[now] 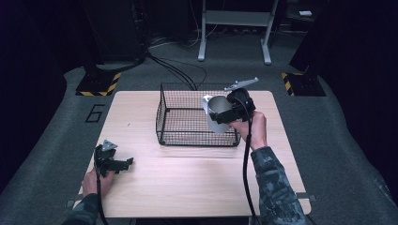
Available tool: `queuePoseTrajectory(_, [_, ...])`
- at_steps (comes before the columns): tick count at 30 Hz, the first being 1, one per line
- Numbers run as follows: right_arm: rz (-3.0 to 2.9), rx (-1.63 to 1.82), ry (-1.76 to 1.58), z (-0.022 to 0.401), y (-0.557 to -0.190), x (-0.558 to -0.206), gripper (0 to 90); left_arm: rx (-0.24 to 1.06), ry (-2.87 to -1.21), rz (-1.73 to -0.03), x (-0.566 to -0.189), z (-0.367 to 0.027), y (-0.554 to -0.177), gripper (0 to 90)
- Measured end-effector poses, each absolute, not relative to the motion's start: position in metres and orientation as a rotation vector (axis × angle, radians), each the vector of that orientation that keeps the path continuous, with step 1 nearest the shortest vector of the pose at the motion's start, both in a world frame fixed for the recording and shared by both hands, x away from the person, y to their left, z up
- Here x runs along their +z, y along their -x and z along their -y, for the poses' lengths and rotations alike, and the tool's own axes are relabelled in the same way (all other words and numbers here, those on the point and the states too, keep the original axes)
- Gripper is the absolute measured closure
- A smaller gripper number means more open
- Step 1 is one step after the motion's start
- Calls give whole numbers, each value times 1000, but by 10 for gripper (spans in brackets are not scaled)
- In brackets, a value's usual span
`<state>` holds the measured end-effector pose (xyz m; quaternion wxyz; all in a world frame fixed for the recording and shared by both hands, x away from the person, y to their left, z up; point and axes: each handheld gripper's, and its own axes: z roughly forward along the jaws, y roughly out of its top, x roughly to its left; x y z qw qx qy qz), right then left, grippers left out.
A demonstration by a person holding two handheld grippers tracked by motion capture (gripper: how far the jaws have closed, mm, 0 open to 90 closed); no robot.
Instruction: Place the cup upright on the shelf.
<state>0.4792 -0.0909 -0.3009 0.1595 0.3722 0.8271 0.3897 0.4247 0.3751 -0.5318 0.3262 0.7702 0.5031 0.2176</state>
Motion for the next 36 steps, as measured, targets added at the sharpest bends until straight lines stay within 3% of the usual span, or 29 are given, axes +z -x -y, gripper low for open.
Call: queuePoseTrajectory(36, [-2340,1079,-1113,65,-530,-311,66,562,-2024,-1321,-531,-375,-425,2])
